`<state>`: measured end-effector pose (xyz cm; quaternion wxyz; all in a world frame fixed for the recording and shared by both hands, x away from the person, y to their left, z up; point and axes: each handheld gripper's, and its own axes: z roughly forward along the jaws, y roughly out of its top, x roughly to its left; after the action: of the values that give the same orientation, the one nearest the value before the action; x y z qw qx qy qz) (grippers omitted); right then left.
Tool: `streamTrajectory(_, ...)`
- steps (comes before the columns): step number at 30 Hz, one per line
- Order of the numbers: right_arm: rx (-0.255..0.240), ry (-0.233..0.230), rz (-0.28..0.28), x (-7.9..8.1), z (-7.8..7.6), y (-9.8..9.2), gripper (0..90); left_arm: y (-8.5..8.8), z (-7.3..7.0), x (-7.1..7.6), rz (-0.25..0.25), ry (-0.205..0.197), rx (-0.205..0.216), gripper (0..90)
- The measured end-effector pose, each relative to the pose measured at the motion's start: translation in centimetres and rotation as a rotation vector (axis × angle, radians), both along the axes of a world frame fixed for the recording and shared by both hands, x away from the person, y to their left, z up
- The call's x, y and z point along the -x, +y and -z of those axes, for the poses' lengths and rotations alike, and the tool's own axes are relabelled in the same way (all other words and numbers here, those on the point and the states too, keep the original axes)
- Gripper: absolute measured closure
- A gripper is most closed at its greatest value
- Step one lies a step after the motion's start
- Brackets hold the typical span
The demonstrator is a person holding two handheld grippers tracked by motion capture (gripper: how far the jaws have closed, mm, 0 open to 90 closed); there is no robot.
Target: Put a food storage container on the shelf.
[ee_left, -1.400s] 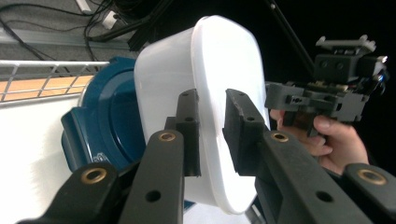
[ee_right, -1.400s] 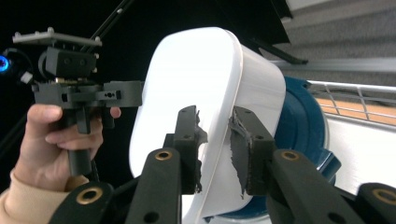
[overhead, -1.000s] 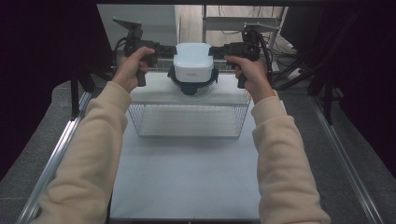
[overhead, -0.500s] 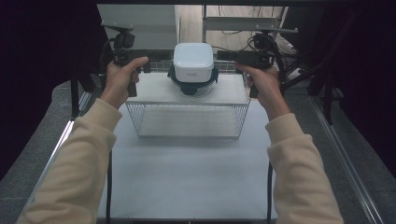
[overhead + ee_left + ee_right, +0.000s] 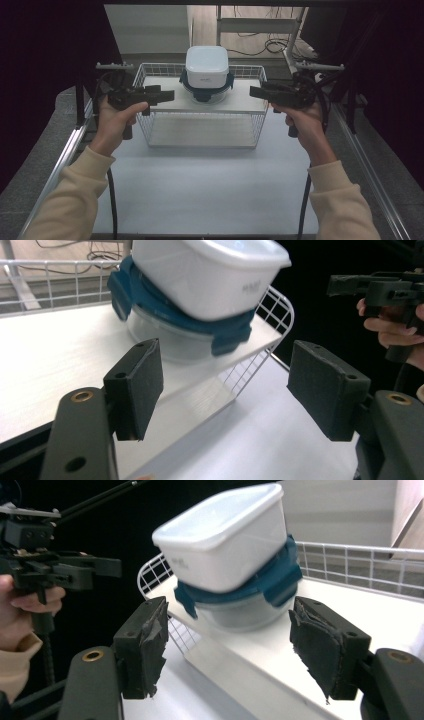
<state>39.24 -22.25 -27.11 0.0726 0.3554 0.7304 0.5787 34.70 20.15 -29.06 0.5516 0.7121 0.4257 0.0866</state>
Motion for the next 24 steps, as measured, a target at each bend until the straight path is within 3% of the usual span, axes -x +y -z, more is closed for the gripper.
streamTrajectory(8,0.076,-0.063,0.009,3.8,3.1,-1.1,30.5,0.6,3.2,3.2,0.001,-0.001,-0.034,27.6)
streamTrajectory(19,0.13,-0.082,-0.003,7.5,9.2,-1.8,26.1,1.4,10.5,6.6,-0.054,0.045,-0.088,25.6)
streamTrajectory(24,0.202,-0.069,0.005,8.3,12.6,-2.3,23.3,1.0,13.3,7.4,-0.052,0.066,-0.12,25.6)
